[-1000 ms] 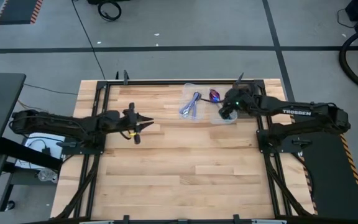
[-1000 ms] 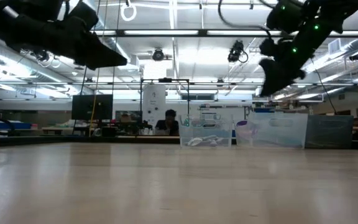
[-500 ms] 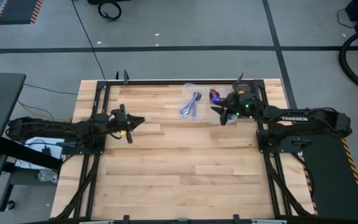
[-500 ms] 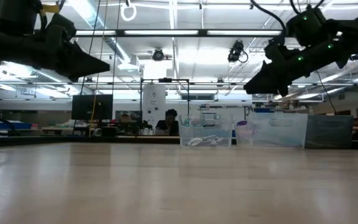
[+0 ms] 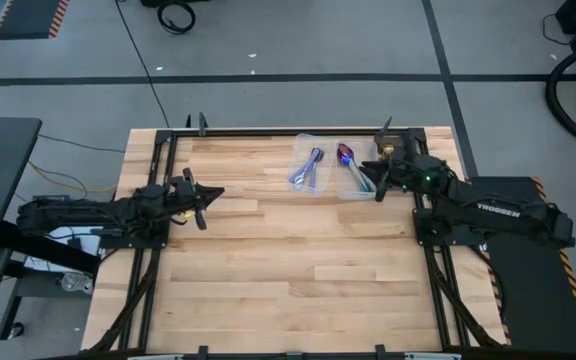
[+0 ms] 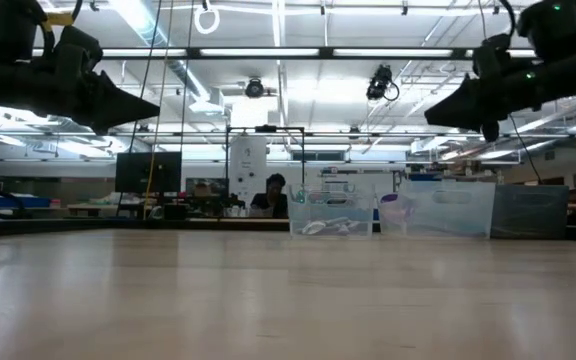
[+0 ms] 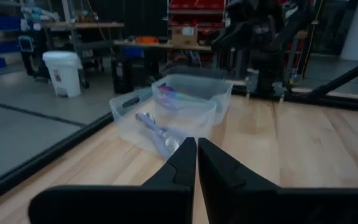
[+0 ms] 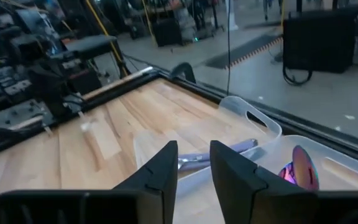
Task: Sort silverware by color (type)
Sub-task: Return to Home Position
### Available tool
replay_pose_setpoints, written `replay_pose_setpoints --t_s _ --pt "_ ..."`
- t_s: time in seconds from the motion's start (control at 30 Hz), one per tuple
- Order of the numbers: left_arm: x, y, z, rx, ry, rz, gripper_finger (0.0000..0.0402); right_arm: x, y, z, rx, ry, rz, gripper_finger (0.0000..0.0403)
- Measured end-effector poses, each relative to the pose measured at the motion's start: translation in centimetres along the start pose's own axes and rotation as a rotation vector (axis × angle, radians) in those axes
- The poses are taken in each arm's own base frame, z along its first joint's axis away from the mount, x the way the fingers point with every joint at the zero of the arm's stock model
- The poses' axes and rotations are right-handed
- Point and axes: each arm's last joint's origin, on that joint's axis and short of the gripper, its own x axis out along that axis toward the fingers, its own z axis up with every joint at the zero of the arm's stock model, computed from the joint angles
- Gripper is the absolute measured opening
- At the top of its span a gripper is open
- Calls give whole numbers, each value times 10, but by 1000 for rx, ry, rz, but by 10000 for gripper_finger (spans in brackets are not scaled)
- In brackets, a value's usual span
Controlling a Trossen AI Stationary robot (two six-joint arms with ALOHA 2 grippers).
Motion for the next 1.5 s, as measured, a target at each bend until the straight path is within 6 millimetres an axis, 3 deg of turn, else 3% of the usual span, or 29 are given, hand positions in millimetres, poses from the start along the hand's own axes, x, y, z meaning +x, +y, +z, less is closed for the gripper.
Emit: replay_pose_setpoints --t_s 0.27,0.5,0.7,1.5 --pt "-5 3 2 2 -26 52 22 -9 -9 -36 63 -123 37 91" --pt "-11 2 4 22 -47 25 22 -13 -10 -27 116 -247 -45 90" --pt "-16 -1 9 165 -102 -6 22 -16 -12 -17 244 -389 -127 90" --pt "-16 -2 7 159 -87 -12 23 -16 -12 -17 245 -394 -127 91"
